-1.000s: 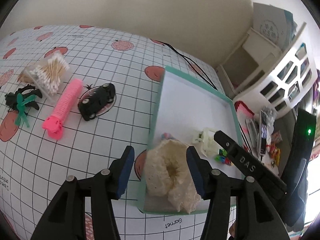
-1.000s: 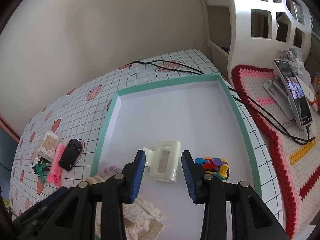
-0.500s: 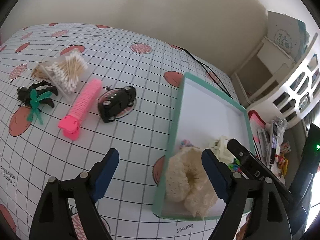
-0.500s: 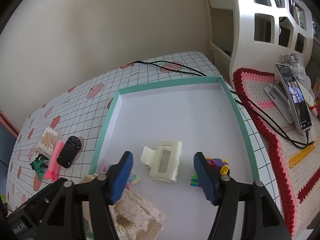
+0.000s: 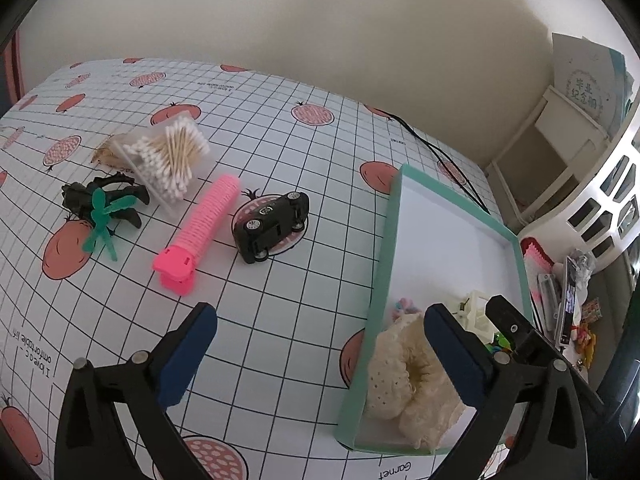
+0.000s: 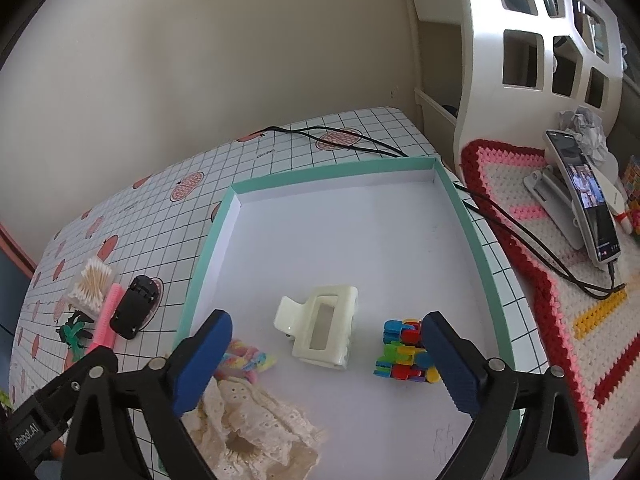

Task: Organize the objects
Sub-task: 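Carry the clip and scrunchie into the tray and open both tools, then move both tools back toward the pink hair roller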

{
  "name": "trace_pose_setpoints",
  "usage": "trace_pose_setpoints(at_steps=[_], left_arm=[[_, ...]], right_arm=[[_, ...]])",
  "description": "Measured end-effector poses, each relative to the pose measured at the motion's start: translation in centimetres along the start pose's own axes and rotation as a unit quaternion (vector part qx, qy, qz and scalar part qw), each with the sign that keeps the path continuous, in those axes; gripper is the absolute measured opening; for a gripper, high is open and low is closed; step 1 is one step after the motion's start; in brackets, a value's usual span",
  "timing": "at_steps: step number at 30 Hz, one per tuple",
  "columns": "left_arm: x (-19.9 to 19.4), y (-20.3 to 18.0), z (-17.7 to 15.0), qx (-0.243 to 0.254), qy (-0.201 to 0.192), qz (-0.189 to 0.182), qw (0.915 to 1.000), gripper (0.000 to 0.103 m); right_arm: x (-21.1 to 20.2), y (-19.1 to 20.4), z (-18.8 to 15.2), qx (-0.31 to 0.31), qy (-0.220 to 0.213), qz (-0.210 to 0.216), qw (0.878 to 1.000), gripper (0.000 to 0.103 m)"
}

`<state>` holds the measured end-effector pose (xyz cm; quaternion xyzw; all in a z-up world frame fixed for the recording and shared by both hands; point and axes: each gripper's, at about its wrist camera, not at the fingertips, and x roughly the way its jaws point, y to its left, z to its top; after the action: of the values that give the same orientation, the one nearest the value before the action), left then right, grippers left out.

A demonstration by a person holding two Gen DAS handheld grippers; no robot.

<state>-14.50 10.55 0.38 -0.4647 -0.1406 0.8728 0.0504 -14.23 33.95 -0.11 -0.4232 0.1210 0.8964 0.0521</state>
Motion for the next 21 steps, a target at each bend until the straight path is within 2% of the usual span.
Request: trace_pose_setpoints(at_steps=[2, 15, 21], left_arm=[[-0.2, -0.1, 0.0, 0.004, -0.008, 0.009, 0.9999, 0.103], [-0.9, 0.8, 0.6, 0.0, -0.033, 0.011, 0.9994, 0.103], [-2.1, 1.8, 1.5, 0.016, -0.079, 0.034, 0.9962, 0.103]], right_arm=[[0.0, 0.0, -0.1, -0.002, -0.002, -0.001, 1.0, 0.103], [-0.1, 0.5, -0.1, -0.015, -0.007, -0.006, 1.0, 0.103], [-2.2, 1.7, 0.6, 0.002, -0.058, 0.001, 0.998, 0.103]])
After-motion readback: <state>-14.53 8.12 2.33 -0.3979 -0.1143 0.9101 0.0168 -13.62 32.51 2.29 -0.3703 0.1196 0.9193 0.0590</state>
